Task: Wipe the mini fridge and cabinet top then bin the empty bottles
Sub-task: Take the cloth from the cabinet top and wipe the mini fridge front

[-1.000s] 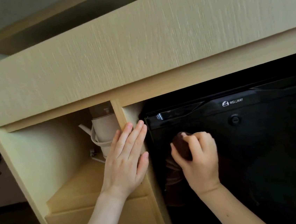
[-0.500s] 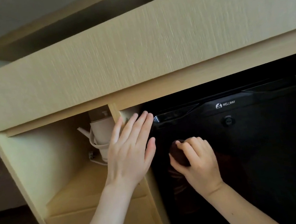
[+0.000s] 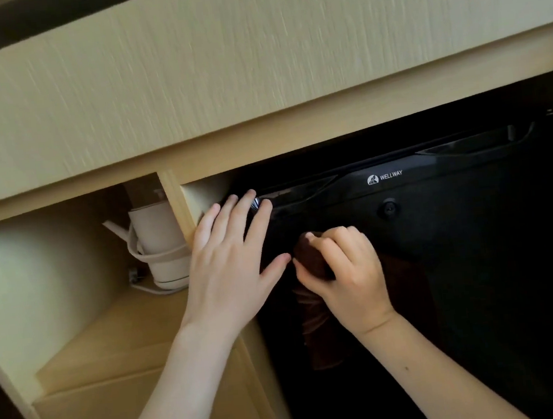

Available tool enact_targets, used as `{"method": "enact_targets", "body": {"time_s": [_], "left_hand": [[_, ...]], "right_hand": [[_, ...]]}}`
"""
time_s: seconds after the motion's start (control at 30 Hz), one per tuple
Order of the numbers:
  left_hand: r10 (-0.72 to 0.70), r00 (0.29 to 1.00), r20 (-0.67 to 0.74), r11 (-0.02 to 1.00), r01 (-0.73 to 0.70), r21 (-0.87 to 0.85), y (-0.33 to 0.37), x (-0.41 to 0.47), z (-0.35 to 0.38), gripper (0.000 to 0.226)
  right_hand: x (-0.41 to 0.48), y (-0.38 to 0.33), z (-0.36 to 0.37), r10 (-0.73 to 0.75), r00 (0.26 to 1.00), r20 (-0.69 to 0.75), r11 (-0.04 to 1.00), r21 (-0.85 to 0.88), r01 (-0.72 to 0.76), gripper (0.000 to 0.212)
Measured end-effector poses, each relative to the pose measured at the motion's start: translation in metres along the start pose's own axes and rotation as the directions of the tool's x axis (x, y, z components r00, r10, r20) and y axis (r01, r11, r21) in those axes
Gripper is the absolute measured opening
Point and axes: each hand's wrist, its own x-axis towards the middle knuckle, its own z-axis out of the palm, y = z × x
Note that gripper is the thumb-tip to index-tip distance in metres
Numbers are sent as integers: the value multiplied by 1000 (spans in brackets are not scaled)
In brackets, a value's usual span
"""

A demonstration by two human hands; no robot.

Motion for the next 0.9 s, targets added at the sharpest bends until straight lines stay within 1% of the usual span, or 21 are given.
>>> {"method": "enact_targets", "body": {"time_s": [0.07, 0.17, 0.3, 0.4, 0.5, 0.57, 0.6, 0.7, 0.77, 0.83, 0.9], "left_hand": [[-39, 999, 12, 998, 40, -53, 12, 2, 2, 71], [-70, 997, 38, 990, 74, -116, 30, 7, 5, 76], [-41, 999, 27, 994, 44, -100, 36, 10, 10, 83], [-28, 999, 24, 989, 31, -145, 37, 15, 11, 86], [-28, 1000, 13, 982, 30, -187, 37, 16, 10, 85], [-26, 1000, 17, 978, 28, -207, 36, 16, 10, 87], [-24, 1000, 18, 976, 27, -217, 36, 15, 11, 88], [-24, 1000, -5, 970, 22, -243, 39, 16, 13, 84], [-26, 999, -33, 966, 16, -260, 43, 19, 14, 77], [-39, 998, -57, 964, 23, -265, 47, 20, 15, 73], [-53, 997, -54, 965, 37, -259, 50, 20, 16, 75]], "right_hand": [[2, 10, -12, 35, 999, -25, 999, 17, -35, 23], [5, 36, -39, 100, 988, -120, 994, -27, -104, 25], [5, 74, -74, 150, 972, -180, 985, -61, -163, 26], [6, 90, -91, 284, 920, -271, 955, -10, -298, 26], [7, 90, -92, 334, 884, -327, 935, -4, -355, 25], [7, 87, -86, 315, 891, -328, 940, -18, -340, 22], [7, 84, -83, 283, 908, -310, 951, -29, -307, 21], [4, 79, -78, 162, 970, -180, 984, -38, -172, 22], [4, 79, -79, 135, 986, -103, 990, -20, -138, 24], [7, 86, -87, 173, 980, -98, 985, -5, -175, 23], [12, 98, -103, 279, 941, -191, 960, 22, -280, 21]]}}
